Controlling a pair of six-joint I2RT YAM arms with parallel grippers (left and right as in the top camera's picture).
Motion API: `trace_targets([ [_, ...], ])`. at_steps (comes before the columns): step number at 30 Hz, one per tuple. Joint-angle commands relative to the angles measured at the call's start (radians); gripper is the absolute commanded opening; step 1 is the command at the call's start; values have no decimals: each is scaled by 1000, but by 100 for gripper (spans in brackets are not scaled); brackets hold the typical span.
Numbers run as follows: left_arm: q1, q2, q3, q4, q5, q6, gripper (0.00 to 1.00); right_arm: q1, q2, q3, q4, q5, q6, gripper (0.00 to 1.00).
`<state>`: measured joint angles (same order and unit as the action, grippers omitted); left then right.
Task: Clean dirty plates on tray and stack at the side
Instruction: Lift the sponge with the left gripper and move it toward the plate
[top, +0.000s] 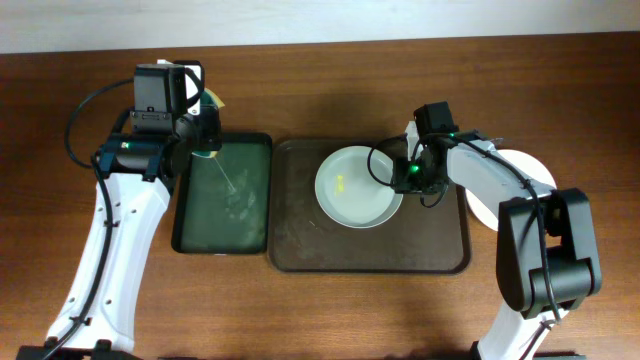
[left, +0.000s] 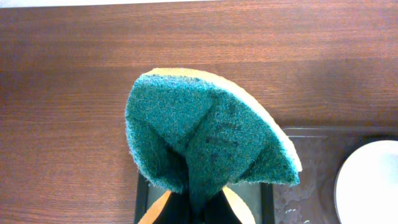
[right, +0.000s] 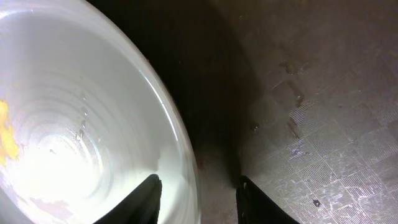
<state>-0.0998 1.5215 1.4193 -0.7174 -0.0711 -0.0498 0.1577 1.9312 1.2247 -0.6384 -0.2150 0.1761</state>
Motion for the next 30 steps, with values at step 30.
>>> trace_targets([
  [30, -114, 448, 517, -433, 289, -139, 0, -2, 9, 43, -94, -21, -3, 13],
])
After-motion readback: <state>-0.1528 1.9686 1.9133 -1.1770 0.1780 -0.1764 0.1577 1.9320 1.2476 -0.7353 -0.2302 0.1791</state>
